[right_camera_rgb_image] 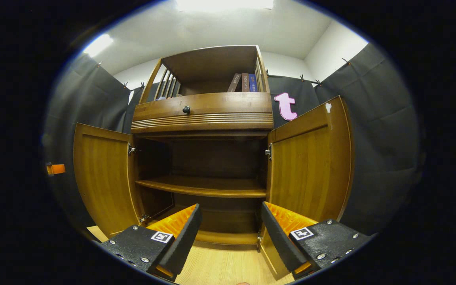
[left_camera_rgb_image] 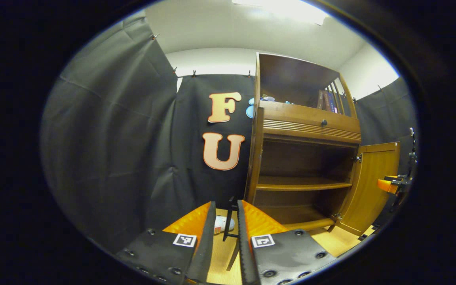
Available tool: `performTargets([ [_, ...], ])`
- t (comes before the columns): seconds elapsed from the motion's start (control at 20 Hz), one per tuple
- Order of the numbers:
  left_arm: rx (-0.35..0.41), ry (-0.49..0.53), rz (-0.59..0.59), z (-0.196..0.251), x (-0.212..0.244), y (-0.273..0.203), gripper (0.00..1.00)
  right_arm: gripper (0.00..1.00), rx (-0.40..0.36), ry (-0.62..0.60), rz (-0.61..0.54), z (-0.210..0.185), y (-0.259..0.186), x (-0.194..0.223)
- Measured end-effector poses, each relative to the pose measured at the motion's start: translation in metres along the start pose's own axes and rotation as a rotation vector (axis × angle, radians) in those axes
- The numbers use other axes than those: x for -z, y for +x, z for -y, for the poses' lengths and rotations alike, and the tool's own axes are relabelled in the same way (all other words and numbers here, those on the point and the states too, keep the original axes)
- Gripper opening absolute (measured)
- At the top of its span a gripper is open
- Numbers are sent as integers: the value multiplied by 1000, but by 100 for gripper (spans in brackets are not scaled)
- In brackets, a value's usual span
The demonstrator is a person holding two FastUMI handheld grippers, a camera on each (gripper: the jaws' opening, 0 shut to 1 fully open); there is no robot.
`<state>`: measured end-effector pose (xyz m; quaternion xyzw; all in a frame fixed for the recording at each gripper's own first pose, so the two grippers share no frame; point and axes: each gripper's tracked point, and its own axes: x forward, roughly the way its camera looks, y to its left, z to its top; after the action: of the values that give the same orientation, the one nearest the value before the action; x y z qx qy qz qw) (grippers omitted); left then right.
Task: Open the right door of the double-door shoe cabinet with the right hand, and open the left door with the left hand.
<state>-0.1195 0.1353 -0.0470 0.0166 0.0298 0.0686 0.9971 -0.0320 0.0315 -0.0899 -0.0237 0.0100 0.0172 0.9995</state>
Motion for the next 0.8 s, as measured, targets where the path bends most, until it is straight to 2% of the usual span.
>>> performTargets([
  [0.05,-14,16,8,8,-5,1,30,99,-1,1,-1,3,-1,-2],
  [0.1,-12,27,12,19,-10,0,37,99,-1,1,-1,5,-3,-5],
  [0.15,-6,37,22,33,-16,0,46,93,-2,-2,0,8,-5,-7],
  [0.25,-3,46,51,54,-31,4,63,93,1,-10,6,13,-8,-15],
  [0.3,13,32,57,68,-35,7,72,99,3,-15,11,15,-9,-19],
  [0.35,40,16,57,85,-37,10,74,99,4,-21,14,18,-10,-24],
  [0.4,57,4,54,97,-39,13,76,93,6,-24,15,20,-11,-28],
  [0.65,118,13,31,145,-36,33,85,93,16,-12,27,34,-17,-45],
  [0.75,139,-2,4,161,-29,39,98,93,23,-13,35,39,-18,-48],
  [0.8,147,-7,-7,167,-26,42,99,93,28,-16,38,43,-19,-49],
])
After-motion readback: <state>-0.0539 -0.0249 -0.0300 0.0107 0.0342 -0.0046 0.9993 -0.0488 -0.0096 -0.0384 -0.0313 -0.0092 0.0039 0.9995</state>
